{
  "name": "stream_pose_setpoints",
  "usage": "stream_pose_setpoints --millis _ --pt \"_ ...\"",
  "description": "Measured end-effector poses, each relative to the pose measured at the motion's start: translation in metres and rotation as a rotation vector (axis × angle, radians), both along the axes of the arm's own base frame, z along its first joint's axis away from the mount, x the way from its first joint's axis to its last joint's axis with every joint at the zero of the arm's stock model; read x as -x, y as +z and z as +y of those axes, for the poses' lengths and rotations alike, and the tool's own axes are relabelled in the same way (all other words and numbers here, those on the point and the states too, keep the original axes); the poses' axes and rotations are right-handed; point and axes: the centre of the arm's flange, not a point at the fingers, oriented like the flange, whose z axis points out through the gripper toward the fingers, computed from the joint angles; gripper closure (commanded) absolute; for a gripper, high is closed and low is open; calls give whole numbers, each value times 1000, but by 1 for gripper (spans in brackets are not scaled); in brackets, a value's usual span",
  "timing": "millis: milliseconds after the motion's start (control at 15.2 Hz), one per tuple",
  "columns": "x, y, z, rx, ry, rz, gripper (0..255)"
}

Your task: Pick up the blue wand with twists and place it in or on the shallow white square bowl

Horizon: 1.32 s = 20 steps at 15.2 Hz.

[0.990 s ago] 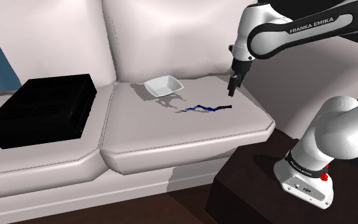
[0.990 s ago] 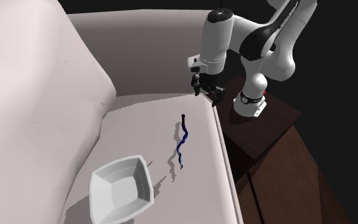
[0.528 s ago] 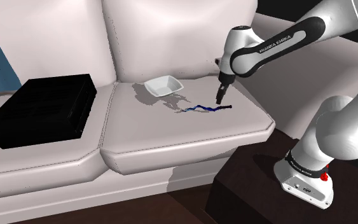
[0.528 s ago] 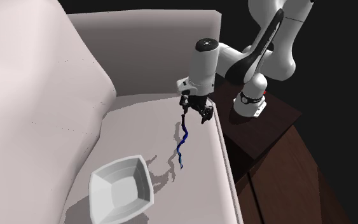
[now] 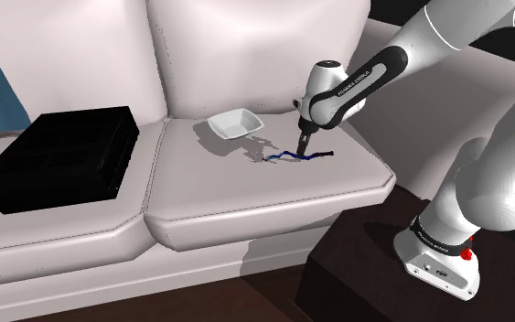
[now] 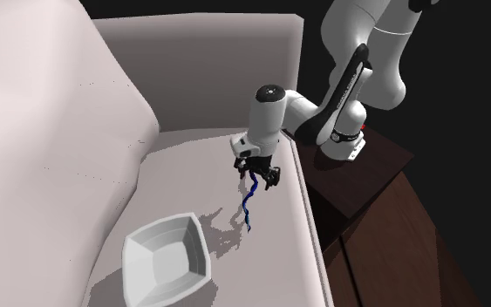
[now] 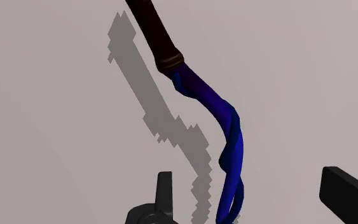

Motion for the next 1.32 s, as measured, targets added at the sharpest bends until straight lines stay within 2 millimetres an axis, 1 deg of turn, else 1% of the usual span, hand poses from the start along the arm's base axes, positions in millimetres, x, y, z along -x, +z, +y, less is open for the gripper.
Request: stream_pose_setpoints --millis 396,792,858,1320 --pt "-6 -32 0 1 5 -2 0" --pt "-6 -36 1 1 5 -3 0" --pt "-6 -36 1 1 5 -3 255" --pt "-6 -36 1 1 5 -3 255"
